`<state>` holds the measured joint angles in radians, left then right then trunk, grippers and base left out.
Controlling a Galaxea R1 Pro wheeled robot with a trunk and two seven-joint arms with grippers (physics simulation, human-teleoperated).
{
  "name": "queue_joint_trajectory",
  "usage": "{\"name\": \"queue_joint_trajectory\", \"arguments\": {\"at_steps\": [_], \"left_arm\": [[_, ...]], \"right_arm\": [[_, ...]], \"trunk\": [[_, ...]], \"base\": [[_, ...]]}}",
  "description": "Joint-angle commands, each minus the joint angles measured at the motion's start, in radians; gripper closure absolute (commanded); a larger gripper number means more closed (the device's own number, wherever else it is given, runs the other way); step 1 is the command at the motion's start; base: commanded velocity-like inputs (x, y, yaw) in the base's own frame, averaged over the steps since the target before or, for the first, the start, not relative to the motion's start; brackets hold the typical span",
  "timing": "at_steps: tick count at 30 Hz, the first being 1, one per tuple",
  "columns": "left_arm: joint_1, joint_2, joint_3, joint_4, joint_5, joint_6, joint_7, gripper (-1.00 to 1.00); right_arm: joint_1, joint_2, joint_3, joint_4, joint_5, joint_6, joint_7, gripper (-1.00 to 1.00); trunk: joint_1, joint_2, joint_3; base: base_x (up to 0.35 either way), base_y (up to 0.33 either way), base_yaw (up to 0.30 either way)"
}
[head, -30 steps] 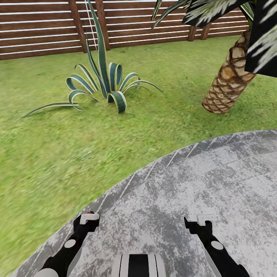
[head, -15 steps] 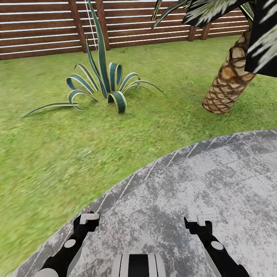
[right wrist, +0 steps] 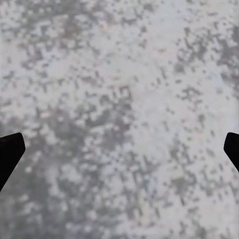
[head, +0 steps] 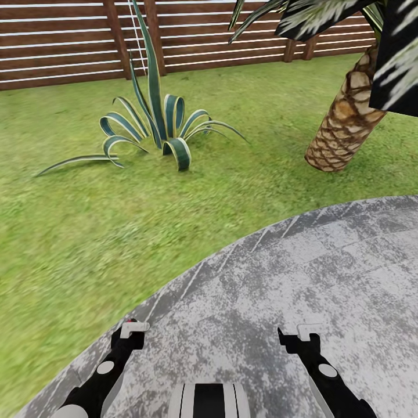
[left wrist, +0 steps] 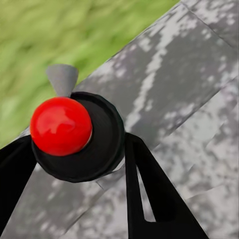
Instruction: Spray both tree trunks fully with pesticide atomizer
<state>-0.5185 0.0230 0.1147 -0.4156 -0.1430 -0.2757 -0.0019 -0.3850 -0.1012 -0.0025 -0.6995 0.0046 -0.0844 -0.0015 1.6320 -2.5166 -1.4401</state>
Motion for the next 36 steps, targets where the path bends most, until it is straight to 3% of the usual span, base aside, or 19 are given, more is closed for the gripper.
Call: {"name": "queue_joint_trajectory", "arguments": {"at_steps": [1, 11, 30, 36], "left_arm": [[0.0, 0.0, 0.0, 0.0, -0.001, 0.0, 0.0, 1.0], [0.0, 0.0, -0.002, -0.01, 0.0, 0.0, 0.0, 1.0], [0.001, 0.0, -0.003, -0.01, 0.0, 0.001, 0.0, 1.0], [0.035, 0.011, 0.002, -0.007, -0.005, 0.0, -0.003, 1.0]], "right_arm": [[0.0, 0.0, 0.0, 0.0, 0.0, 0.0, 0.0, -1.0], [0.0, 0.0, -0.001, 0.0, 0.0, 0.0, 0.0, -1.0], [0.001, 0.007, 0.003, -0.003, 0.0, -0.008, -0.001, -1.0], [0.012, -0.002, 0.001, 0.047, 0.003, -0.077, -0.002, -1.0]], "trunk": [[0.0, 0.0, 0.0], [0.0, 0.0, 0.0], [-0.009, 0.004, 0.076], [-0.011, 0.006, 0.108]], "base": [[0.0, 0.0, 0.0], [0.0, 0.0, 0.0], [0.0, 0.0, -0.006], [0.0, 0.0, -0.026]]}}
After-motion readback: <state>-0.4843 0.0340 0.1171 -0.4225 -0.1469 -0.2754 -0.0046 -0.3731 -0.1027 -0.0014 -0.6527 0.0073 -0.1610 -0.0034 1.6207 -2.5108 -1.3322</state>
